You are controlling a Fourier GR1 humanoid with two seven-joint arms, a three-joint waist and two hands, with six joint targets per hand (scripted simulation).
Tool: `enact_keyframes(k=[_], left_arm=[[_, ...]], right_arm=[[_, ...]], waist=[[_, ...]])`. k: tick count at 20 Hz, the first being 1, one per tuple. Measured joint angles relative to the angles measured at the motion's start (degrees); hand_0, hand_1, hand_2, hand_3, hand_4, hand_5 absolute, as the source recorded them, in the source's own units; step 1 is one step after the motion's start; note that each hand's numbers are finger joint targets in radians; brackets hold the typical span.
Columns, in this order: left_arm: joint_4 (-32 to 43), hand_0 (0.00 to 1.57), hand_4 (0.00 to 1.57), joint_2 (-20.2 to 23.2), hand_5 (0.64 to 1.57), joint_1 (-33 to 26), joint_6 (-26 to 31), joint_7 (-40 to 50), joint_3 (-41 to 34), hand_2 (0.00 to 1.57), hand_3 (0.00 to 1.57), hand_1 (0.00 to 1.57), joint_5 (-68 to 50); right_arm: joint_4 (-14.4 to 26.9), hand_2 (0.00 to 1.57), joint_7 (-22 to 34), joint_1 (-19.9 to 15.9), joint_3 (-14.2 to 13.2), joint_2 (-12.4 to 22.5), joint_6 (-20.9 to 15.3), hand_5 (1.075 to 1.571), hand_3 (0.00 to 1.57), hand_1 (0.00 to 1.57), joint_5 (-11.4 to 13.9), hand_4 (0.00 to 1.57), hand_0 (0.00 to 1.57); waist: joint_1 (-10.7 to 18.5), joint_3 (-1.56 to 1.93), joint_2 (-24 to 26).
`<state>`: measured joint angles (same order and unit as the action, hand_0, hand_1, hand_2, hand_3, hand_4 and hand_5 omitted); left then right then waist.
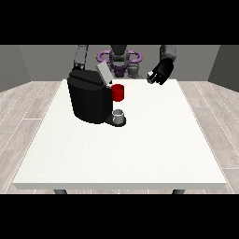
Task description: Insert the coffee pod into the coffee machine and close the lid
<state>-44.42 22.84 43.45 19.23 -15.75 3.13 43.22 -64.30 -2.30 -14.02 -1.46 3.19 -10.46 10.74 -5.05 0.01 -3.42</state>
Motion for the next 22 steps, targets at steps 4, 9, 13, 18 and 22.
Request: enact_keyframes(k=[4,9,13,18,22], left_arm=[[-0.67,1.4,0.6,-1.95,1.571,2.78,1.86,3.92,-0.67,1.4,1.34,1.4,0.0],[-1.95,0.98,0.51,-3.75,1.571,8.0,3.58,7.48,-2.13,1.2,1.37,0.98,-0.64],[-0.71,1.2,0.49,-3.76,1.571,11.9,5.22,10.86,-5.16,1.24,1.26,1.2,-2.35],[0.97,1.17,0.48,-1.3,1.571,17.78,6.48,13.39,-8.42,1.25,1.27,1.17,-3.44],[1.87,1.25,0.48,-0.24,1.571,20.81,6.81,14.45,-9.02,1.3,1.25,1.25,-3.05]], right_arm=[[-0.26,0.0,0.0,-0.32,0.54,0.04,0.98,1.571,0.0,0.0,0.02,0.0,0.0],[-0.08,0.0,-0.88,-2.38,0.48,-0.92,0.5,1.571,0.0,0.0,-0.16,0.0,0.0],[-2.05,0.0,-0.39,-2.78,1.77,-1.97,1.1,1.571,0.0,0.0,-0.21,0.0,0.0],[-4.76,0.0,-0.4,-3.82,2.84,-1.86,1.42,1.571,0.0,0.0,-0.19,0.0,0.0],[-6.52,0.0,0.38,-5.61,2.07,-1.24,2.03,1.571,0.0,0.0,-0.94,0.0,0.0]], waist=[[-1.63,0.02,0.58],[-2.73,0.01,-0.41],[-5.18,0.0,-0.29],[-8.61,0.0,-2.46],[-10.11,0.0,-4.39]])
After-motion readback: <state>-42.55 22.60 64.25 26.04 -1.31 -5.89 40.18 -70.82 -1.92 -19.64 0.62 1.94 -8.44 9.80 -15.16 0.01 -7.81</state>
